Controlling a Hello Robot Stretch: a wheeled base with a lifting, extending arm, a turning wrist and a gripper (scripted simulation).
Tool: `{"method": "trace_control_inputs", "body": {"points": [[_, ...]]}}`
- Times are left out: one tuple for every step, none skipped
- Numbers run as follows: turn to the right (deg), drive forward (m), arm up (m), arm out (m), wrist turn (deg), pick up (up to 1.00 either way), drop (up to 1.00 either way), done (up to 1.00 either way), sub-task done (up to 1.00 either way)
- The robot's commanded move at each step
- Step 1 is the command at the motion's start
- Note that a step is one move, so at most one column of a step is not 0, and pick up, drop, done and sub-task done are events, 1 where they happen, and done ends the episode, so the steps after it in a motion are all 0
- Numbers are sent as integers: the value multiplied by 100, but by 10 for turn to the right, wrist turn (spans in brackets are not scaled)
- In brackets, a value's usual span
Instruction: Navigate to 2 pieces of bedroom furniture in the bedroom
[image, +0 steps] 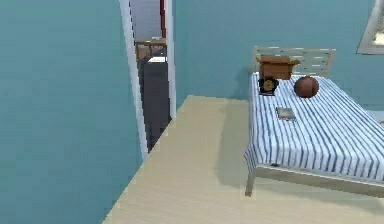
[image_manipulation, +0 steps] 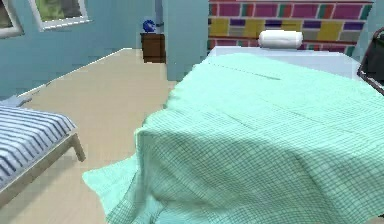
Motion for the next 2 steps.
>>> {"method": "trace_control_inputs", "body": {"points": [[300,0,0,0,0,0,0,0,0],[0,65,0,0,0,0,0,0,0]]}}
